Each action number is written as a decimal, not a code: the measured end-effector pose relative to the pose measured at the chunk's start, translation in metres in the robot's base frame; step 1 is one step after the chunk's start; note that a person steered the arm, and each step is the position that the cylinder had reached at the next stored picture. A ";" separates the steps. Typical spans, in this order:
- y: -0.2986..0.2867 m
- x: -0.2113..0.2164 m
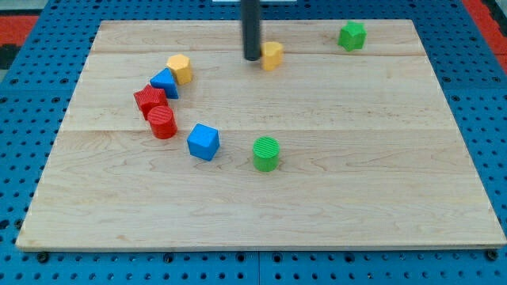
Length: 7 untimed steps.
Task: Move the hexagon parallel to the right of the triangle
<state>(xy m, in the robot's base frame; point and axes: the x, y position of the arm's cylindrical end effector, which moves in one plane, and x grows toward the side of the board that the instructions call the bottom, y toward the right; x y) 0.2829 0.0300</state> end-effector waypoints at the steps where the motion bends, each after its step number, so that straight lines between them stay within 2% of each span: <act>1: 0.013 0.018; 2: 0.012 0.056; 3: -0.084 0.025; 4: -0.164 -0.034; 5: -0.217 0.008; 6: -0.147 0.035; 7: -0.074 0.028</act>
<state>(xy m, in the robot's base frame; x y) 0.3110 -0.0441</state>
